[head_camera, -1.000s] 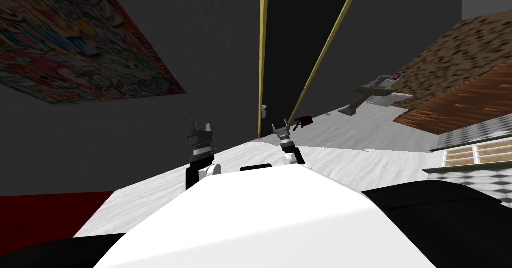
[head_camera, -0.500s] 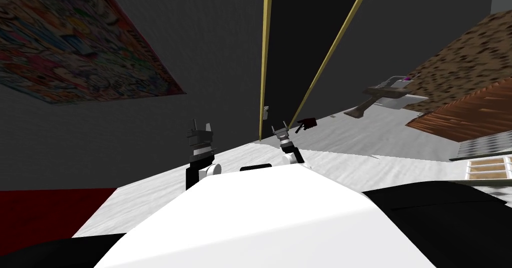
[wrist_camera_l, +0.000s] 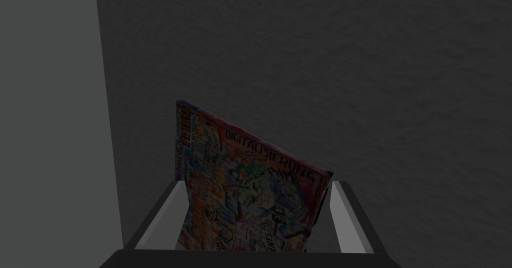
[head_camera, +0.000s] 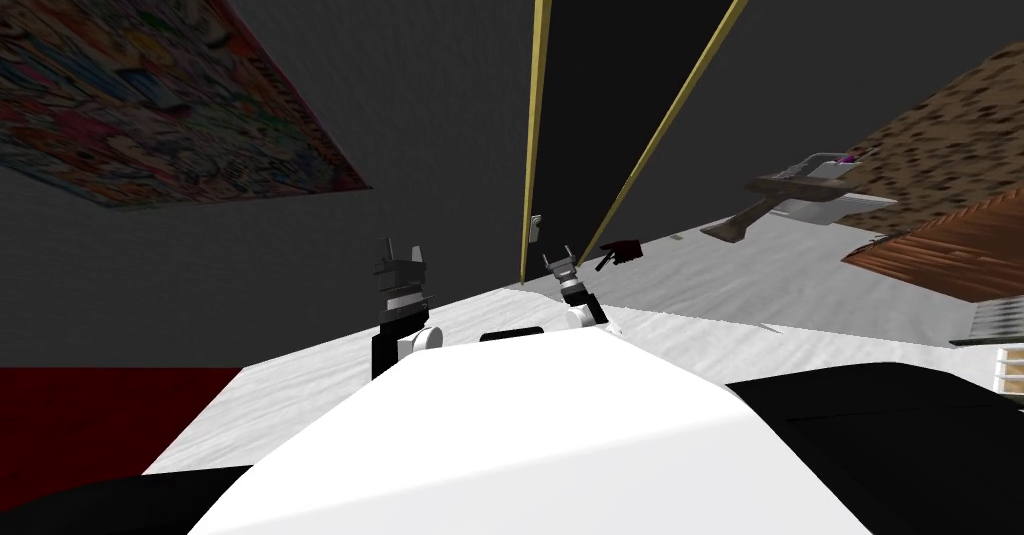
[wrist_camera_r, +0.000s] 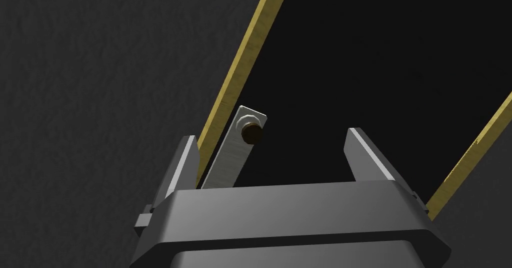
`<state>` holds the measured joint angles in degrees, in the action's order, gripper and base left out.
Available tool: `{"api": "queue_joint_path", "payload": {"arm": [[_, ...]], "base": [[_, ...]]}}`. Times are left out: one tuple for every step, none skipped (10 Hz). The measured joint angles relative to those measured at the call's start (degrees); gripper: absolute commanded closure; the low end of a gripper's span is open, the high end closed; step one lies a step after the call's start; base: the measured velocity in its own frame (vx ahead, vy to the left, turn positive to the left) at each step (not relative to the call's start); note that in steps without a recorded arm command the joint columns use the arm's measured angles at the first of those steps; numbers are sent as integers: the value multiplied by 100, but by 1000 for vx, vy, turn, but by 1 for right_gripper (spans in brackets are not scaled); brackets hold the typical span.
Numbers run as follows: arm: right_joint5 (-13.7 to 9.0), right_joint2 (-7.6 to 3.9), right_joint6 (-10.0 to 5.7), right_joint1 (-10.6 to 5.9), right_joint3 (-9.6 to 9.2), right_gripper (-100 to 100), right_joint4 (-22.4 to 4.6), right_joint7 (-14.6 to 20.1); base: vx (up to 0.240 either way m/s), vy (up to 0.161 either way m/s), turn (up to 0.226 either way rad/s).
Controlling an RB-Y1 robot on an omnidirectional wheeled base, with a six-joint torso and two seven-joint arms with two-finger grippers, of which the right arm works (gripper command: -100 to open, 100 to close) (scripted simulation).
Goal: Pull the door open
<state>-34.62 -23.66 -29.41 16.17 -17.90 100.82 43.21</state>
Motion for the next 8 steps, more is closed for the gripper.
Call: {"api": "queue_joint_path", "payload": {"arm": [[-105, -52, -11, -29, -42, -100, -76, 108], [-208, -97, -12, -53, -82, -100, -138, 205], [-305, -145, -26, -87, -129, -100, -227, 306], [-410, -198, -26, -130, -160, -100, -303, 409], [-516, -244, -6, -136, -186, -100, -327, 495], [-616, -302, -13, -171, -224, -100, -410, 599], [-715, -366, -32, -212, -262, -100, -503, 715], [-855, -426, -37, -229, -317, -100, -575, 837]], "base": [[90, -31, 55], [111, -43, 66], [104, -40, 83], [92, -55, 63], [86, -48, 63], [82, -34, 62], [116, -64, 104], [124, -66, 80]]}}
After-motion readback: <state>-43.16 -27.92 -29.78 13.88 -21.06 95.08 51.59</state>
